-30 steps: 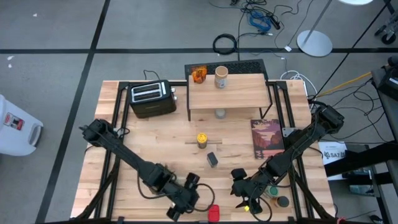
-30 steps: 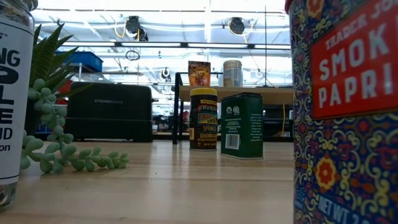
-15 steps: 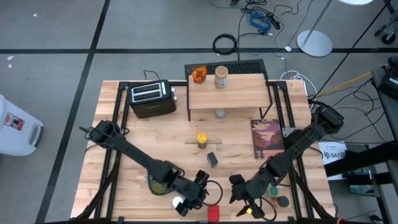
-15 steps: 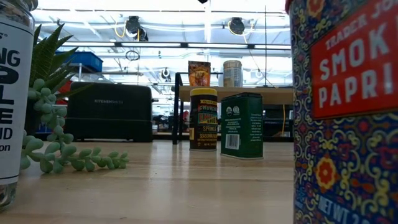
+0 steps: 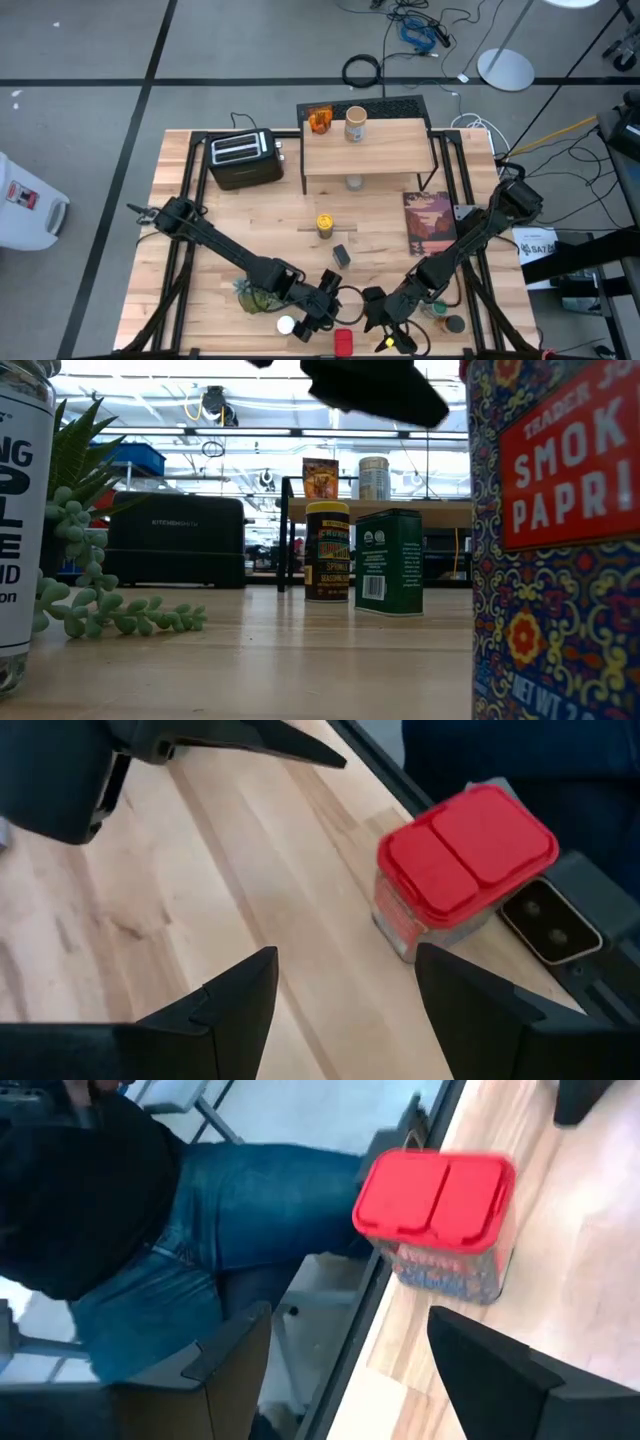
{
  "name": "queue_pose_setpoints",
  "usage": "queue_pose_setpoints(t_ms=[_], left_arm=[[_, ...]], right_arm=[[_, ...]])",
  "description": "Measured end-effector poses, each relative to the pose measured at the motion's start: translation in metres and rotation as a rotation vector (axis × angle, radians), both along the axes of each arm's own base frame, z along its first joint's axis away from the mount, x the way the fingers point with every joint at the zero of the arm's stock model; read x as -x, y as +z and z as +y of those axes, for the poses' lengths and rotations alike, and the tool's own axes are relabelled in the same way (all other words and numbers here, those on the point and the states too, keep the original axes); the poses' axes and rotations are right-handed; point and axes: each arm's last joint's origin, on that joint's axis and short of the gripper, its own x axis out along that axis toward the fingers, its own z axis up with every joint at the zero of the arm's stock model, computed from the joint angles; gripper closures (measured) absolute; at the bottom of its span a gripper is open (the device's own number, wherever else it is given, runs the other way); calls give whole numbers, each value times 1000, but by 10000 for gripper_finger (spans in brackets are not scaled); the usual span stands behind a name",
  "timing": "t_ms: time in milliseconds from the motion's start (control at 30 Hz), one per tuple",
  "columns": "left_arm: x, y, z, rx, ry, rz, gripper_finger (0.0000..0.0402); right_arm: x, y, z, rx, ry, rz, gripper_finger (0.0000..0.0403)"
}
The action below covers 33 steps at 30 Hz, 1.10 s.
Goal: Shelf spices
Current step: Put the red seasoning can on the shelf
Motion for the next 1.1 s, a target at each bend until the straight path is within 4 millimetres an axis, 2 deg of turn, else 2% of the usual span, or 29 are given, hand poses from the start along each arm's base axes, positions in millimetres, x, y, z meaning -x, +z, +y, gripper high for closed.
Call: queue_pose_setpoints(t_ms=[400, 500, 733, 1100], left_arm=[[-2, 0, -9, 57, -8, -38, 155], [-1, -7, -11, 46, -15, -13, 155], [-2, -22, -17, 67, -26, 28, 155], [-9, -19, -14, 77, 9, -43, 155]], right_arm=[[-16, -22, 9, -128, 38, 24, 145], [-18, -27, 9, -138, 29, 32, 145], [-20, -29, 11, -178, 39, 31, 145], [-30, -26, 1, -195, 2, 7, 145]])
